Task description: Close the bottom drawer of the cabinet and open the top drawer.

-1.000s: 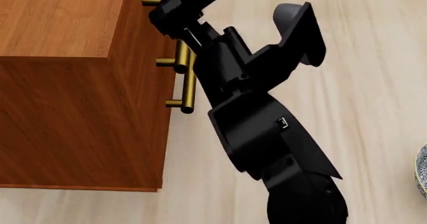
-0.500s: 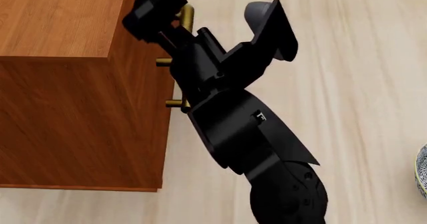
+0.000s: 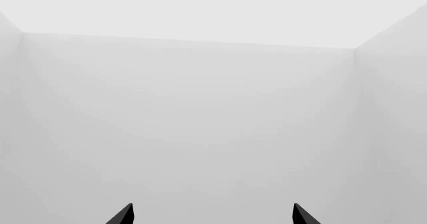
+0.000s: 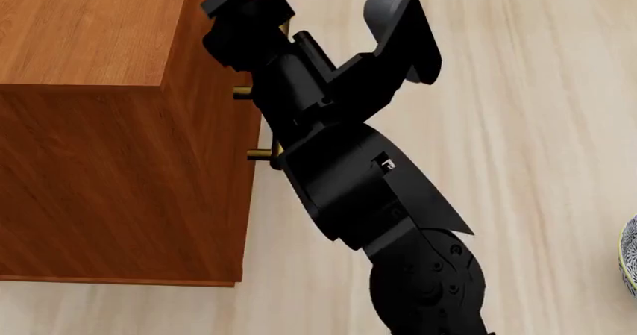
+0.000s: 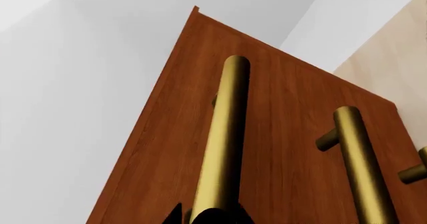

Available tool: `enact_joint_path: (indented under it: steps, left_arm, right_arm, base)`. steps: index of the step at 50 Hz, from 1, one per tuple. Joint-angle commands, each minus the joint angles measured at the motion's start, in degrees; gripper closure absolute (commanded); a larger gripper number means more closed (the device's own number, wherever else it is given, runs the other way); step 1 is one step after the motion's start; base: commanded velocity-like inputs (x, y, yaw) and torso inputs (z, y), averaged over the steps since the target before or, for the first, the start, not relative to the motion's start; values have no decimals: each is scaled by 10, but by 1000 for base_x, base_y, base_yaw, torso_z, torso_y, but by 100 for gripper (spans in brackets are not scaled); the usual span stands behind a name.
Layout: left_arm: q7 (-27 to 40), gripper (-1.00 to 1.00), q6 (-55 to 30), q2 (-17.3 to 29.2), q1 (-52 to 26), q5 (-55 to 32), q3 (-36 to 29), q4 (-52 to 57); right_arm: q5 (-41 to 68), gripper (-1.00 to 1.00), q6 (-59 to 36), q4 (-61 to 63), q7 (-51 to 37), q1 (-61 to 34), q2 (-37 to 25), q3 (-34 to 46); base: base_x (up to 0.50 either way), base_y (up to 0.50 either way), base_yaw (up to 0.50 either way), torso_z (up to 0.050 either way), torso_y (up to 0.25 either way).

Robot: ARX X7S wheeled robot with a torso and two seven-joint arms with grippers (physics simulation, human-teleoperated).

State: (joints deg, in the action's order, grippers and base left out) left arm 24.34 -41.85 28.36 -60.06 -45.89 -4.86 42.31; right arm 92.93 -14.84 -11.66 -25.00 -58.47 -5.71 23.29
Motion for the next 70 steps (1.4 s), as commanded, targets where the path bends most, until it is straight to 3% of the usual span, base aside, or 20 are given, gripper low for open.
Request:
enact_joint_path:
  steps: [1,70]
  left_arm:
    - [1,-100,3,0,2,1,-3,-1]
    - [18,-100,2,4,-8,-17,-9,7]
  right_arm:
    - [0,100,2,0,0,-2,-4,13]
    - [104,100,116,144,-35,66,-47,-121]
  base:
    - [0,0,0,0,0]
    - [-2,0,-1,0,3]
